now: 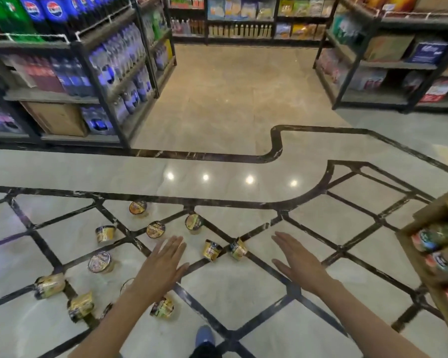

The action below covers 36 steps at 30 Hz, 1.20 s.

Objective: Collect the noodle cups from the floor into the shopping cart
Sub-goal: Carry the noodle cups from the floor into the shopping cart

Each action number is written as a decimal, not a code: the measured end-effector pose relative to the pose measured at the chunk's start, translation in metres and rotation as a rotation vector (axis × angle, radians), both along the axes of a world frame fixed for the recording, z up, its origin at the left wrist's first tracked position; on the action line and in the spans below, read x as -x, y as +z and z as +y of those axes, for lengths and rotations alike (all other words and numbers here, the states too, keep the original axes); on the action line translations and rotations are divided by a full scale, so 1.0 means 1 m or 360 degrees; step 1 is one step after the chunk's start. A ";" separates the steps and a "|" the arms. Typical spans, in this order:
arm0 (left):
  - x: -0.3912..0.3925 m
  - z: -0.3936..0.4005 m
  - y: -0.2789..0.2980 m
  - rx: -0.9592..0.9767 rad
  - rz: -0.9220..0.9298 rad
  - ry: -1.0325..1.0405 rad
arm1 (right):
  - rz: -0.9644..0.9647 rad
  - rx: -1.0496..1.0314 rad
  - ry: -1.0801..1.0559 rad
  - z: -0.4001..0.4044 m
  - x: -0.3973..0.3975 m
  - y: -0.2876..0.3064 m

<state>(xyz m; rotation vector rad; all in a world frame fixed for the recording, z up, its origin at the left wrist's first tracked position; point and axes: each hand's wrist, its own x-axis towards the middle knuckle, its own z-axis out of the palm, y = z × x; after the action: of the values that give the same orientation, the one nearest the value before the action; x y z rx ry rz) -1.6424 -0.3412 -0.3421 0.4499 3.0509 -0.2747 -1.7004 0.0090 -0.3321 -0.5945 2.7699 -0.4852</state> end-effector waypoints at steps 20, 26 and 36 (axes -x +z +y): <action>0.247 -0.006 -0.596 -0.0225 -0.0608 0.0329 | -0.0243 -0.0188 -0.0098 -0.074 0.217 -0.581; 0.255 0.003 -0.669 -0.0557 -0.0475 0.0678 | -0.0184 -0.0093 -0.0265 -0.076 0.233 -0.659; 0.260 0.025 -0.679 -0.0871 -0.0451 0.1029 | -0.0101 -0.0139 -0.0527 -0.096 0.251 -0.681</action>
<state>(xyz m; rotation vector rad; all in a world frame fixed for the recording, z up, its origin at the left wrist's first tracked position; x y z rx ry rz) -1.9021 -0.3162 -1.0214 -0.4572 2.7495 0.5988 -1.9509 -0.0873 -1.0130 -0.0963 2.8199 -0.4373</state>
